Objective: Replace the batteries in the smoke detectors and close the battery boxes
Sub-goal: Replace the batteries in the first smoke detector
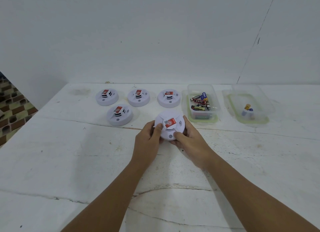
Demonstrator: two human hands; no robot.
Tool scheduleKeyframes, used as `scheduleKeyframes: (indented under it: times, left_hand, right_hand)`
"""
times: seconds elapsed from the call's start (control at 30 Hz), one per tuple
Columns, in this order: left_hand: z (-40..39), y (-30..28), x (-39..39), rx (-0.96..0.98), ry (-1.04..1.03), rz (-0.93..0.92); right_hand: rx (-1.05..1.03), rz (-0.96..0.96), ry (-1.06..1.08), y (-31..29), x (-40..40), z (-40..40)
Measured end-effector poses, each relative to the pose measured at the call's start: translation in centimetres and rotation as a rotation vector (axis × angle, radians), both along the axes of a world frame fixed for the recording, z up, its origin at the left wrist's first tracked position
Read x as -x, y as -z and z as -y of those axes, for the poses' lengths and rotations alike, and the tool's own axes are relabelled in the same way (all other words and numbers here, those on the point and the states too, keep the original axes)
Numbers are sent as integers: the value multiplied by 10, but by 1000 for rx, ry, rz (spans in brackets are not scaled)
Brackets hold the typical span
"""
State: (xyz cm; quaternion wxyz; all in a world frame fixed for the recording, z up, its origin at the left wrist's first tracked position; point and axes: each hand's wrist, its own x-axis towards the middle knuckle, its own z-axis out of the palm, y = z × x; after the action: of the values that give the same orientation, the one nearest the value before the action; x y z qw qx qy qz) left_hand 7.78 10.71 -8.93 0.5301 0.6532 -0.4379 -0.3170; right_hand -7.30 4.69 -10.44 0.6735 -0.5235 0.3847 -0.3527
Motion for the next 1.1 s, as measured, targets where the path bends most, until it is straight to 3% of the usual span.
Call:
scheduleKeyframes:
  times: [1.1]
  left_hand:
    - [1,2,-1,-17,-7,16]
  right_hand:
    - [27,15,4,-7,1,-5]
